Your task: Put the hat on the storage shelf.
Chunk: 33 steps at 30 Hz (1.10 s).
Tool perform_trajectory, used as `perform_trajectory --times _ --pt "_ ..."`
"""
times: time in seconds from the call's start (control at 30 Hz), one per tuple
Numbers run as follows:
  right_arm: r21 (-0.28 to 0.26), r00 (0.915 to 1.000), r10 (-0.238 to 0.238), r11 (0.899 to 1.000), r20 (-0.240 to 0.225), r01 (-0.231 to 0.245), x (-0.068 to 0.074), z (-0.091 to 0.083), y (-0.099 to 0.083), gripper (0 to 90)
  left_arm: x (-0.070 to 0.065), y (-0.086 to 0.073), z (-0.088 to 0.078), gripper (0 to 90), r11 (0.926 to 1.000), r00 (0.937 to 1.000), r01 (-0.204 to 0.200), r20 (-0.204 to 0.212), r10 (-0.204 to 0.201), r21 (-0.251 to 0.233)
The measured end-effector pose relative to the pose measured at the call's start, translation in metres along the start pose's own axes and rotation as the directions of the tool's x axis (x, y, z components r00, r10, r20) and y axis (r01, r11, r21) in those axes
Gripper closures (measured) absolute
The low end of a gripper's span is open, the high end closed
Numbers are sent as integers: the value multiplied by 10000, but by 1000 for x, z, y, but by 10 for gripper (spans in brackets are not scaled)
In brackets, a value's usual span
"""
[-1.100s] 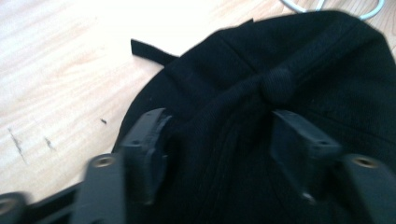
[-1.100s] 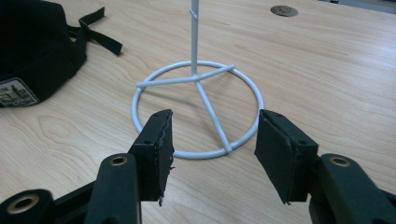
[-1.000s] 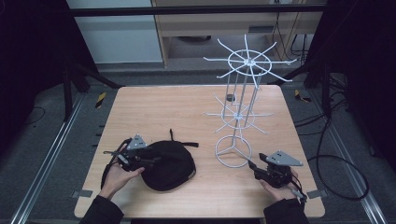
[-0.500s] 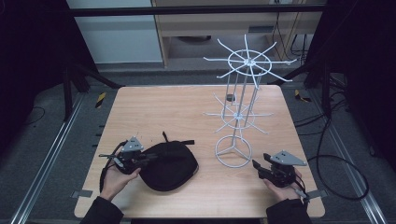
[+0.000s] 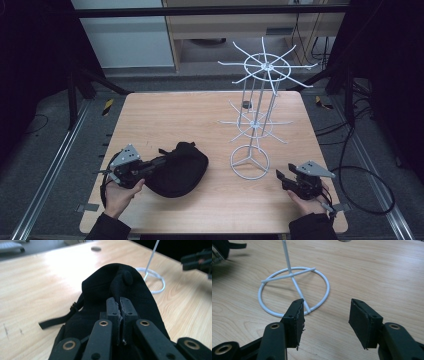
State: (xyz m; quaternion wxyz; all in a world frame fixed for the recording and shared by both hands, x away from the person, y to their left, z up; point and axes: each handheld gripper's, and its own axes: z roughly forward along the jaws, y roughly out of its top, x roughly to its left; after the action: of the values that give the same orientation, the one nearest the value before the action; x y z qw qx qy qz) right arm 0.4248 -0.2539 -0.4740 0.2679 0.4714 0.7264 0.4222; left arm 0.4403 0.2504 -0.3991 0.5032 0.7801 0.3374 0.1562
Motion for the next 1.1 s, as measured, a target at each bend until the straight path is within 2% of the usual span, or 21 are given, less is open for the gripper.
perform_trajectory --times 0.07,0.13,0.33,0.5,0.57,0.6,0.73,0.77,0.8,0.87,1.0,1.03,1.07,1.1 --pt "0 10000 57 10000 34 -57 -1 0 0 459 -2 2 -2 870 9998 10000 -24 -46 23 -174" --pt "-6 9999 128 9999 44 -128 -2 -1 0 459 -5 6 -7 871 9981 9999 42 -111 -49 -619" --pt "-30 9999 36 10000 97 -35 -3 0 -1 460 -13 16 -20 871 9866 9993 72 -356 -132 -1628" --pt "-47 9999 68 10000 97 -68 -4 0 -1 460 -16 24 -29 872 9719 9985 204 -448 -318 -2344" --pt "-83 9999 49 10000 137 -48 -4 0 -2 460 -16 28 -34 872 9632 9979 339 -450 -476 -2668" --pt "-83 9999 49 10000 137 -48 -4 0 -2 460 -16 28 -34 872 9632 9979 339 -450 -476 -2668" --pt "-102 9999 69 9999 138 -68 -5 -1 -2 460 -16 34 -40 872 9494 9968 379 -545 -577 -3116" --pt "-102 9999 69 9999 138 -68 -5 -1 -2 460 -16 34 -40 872 9494 9968 379 -545 -577 -3116" --pt "-104 9999 72 9999 138 -70 -5 -1 -2 460 -17 36 -41 872 9440 9966 426 -523 -631 -3271" --pt "-96 9998 65 9999 170 -63 -5 -1 -2 459 -17 39 -43 873 9385 9966 454 -487 -660 -3421" --pt "-100 9998 78 9999 177 -76 -4 0 -2 459 -19 51 -50 873 9149 9966 499 -403 -720 -4005" --pt "-100 9998 78 9999 177 -76 -4 0 -2 459 -19 51 -50 873 9149 9966 499 -403 -720 -4005" --pt "-95 9998 31 10000 205 -29 -5 0 -2 459 -20 57 -53 873 8991 9963 546 -367 -783 -4342" --pt "-95 9998 31 10000 205 -29 -5 0 -2 459 -20 57 -53 873 8991 9963 546 -367 -783 -4342"
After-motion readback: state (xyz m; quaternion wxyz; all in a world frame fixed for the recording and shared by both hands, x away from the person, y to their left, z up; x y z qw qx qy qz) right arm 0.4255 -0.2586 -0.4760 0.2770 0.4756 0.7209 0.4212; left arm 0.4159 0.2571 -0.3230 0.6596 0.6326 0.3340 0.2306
